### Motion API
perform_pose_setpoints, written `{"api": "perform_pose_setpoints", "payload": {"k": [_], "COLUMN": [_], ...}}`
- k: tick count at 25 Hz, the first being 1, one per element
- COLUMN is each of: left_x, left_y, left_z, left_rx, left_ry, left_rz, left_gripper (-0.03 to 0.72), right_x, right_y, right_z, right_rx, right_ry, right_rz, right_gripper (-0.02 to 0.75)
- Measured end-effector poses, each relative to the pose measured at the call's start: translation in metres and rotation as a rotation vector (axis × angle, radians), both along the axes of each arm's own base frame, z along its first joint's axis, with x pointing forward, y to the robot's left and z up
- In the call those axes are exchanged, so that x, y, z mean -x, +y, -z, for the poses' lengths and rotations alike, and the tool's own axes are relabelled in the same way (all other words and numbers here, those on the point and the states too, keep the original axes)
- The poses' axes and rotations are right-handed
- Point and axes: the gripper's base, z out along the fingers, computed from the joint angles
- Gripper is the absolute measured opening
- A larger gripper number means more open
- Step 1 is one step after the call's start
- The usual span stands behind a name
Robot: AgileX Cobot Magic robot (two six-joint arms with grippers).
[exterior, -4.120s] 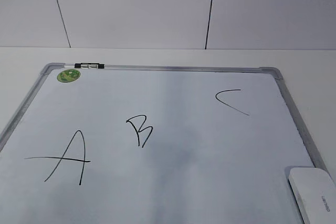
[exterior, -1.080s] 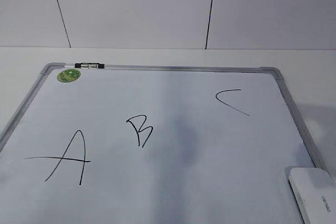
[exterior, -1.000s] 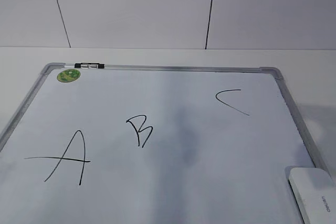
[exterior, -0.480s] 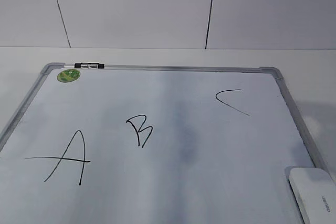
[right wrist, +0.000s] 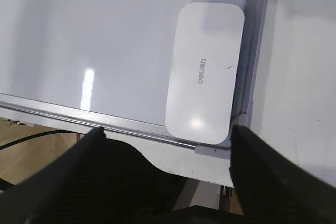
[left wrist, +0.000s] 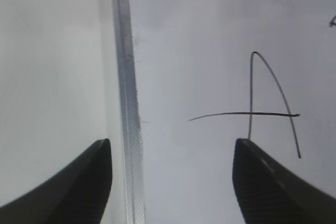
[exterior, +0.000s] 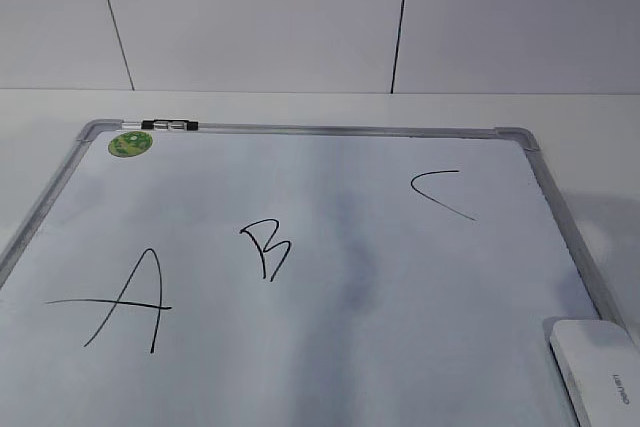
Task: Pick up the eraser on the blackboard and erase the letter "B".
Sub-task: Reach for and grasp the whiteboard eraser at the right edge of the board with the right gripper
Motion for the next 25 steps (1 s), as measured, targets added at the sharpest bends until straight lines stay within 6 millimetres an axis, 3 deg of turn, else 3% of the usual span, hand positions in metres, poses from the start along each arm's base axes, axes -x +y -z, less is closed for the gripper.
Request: {"api": "perform_pose_setpoints", "payload": {"k": [4,11,18,25], "left_x": [-0.024,-0.043,-0.047,-0.048], "left_y": [0.015,0.019,0.019,0.019], "left_z": [0.023,0.056,0.063,0.063], "left_rx": [-0.007,-0.013,-0.014,-0.015], "left_ry": [0.082,0.176,0.190,0.176], "left_rz": [-0.064,-0.071,-0.070,-0.072], "left_gripper": [0.538,0.539,0.539,0.539], "right_x": [0.000,-0.014,-0.038,-0.053], "right_y": [0.000,0.001,0.002,0.010], "right_z": [0.000,0.010,0.029,0.041], "right_rx": [0.002,0.015,0.022,-0.073], "right_ry": [-0.001,0.085,0.199,0.276], "right_rz": [-0.004,-0.037,-0.043,-0.023], "right_gripper": [0.573,0.573,0.657,0.667]}}
